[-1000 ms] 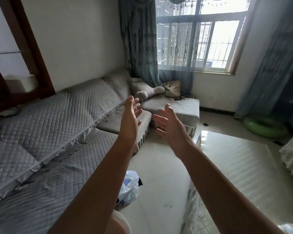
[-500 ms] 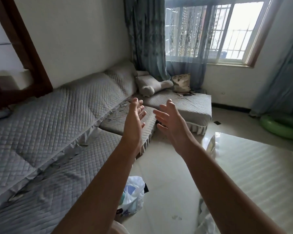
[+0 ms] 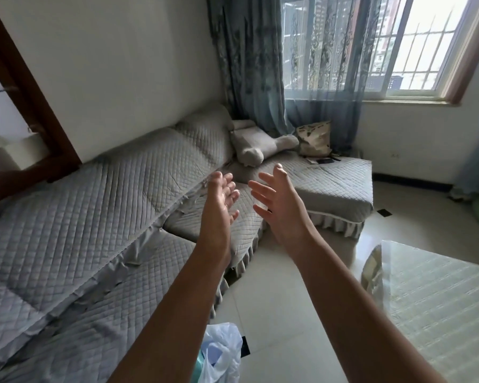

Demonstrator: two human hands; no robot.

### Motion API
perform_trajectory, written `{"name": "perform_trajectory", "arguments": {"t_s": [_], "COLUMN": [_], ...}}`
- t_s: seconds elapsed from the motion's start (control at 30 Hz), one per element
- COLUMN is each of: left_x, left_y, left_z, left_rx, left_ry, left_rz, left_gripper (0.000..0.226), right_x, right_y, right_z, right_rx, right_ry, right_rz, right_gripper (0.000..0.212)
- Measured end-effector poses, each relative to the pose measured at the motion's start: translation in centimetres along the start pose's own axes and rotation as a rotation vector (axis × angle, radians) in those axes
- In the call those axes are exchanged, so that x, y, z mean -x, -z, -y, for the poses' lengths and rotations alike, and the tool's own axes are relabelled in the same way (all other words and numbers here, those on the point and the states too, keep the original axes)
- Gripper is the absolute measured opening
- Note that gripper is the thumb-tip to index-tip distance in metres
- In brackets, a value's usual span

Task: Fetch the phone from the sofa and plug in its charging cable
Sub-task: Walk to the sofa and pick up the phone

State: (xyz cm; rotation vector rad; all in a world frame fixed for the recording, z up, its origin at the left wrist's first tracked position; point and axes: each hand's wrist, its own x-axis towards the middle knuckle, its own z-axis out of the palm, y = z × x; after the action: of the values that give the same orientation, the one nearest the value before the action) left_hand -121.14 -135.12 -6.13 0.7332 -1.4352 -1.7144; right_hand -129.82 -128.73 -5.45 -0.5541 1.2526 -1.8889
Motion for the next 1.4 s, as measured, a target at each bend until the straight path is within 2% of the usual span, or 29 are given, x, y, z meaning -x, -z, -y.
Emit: {"name": "perform_trajectory", "arguments": {"t_s": [0.37, 0.77, 0.87, 1.07, 1.4], "left_x": [-15.8, -36.9, -40.2, -46.8, -59.6], "left_y": [-5.3, -11.1, -12.7, -16.5, -27.1], "left_z": [1.4, 3.1, 4.0, 6.6, 11.2], "left_rx": [0.069, 0.098, 0.076, 0.047, -0.012], "left_ry": [-0.017, 0.017, 0.015, 0.040, 0.084], "left_rz": [0.079, 0.244, 0.265, 0.269, 0.213], "left_gripper": [0.060, 0.053, 0.048, 0.055, 0.051], "right_x": [-15.8, -33.1, -36.2, -43.3, -58.4], "right_y": [4.1, 6.4, 8.3, 12.4, 22.6], "right_z": [1.7, 5.9, 6.5, 7.0, 8.8], "right_rx": [0.119, 0.131, 0.117, 0.103, 0.052], "right_ry": [0.051, 0.130, 0.129, 0.122, 0.066], "right_rz": [-0.056, -0.239, -0.278, -0.304, -0.255], "right_gripper": [0.059, 0.058, 0.056, 0.057, 0.058]}}
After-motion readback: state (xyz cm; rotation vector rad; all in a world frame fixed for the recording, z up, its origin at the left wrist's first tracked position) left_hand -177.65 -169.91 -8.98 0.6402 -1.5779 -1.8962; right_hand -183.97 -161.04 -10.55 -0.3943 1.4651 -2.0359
